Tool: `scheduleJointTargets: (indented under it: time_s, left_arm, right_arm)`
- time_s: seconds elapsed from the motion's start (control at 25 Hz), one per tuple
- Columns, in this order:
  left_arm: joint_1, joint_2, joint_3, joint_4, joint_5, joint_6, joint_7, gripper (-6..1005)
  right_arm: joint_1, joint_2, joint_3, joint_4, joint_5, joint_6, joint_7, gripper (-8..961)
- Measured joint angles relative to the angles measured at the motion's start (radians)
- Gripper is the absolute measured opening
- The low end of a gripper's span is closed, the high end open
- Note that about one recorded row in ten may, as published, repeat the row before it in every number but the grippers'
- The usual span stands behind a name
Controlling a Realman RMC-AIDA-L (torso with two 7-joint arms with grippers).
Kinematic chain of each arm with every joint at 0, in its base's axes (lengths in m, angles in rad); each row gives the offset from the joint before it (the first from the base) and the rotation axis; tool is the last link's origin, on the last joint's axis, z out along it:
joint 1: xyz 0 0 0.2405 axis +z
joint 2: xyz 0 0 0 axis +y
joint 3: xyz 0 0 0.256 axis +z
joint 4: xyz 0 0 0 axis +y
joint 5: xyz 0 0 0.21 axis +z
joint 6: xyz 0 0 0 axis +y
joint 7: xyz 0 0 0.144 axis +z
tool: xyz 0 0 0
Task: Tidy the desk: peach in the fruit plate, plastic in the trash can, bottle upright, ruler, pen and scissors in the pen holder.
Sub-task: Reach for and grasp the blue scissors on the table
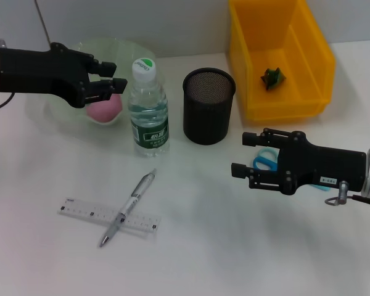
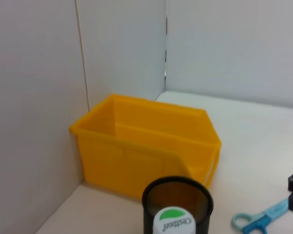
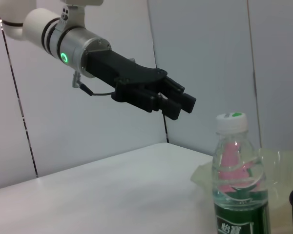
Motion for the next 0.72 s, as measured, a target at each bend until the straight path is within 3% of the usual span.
scheduleJointTargets:
  time_s: [0.12,0.36,0.52,0.72]
  left_arm:
    - [0.025,0.000,0.000,0.000,-0.049,0.008,-0.001,270]
    - [0.048,0.000,0.000,0.000,-0.087,0.029,0.005,519]
    - [0.098,-0.012,0.003,-0.001,-0.166,0.063,0.032,677]
    - [0.146,-0.016,0.010,-0.024,-0.271,0.117,0.088,793]
  right_arm:
    - [0.000,-0.001,0.000,0.000,0.000,-0.003,0.003,722]
    - [0.001,-0.004,0.000,0.000,0.000,-0.006,0.012,723]
    - [0.001,-0.007,0.000,0.000,0.000,-0.019,0.017,723]
    - [-0.001,-0.013,0.000,0.000,0.000,-0.041,0.024,723]
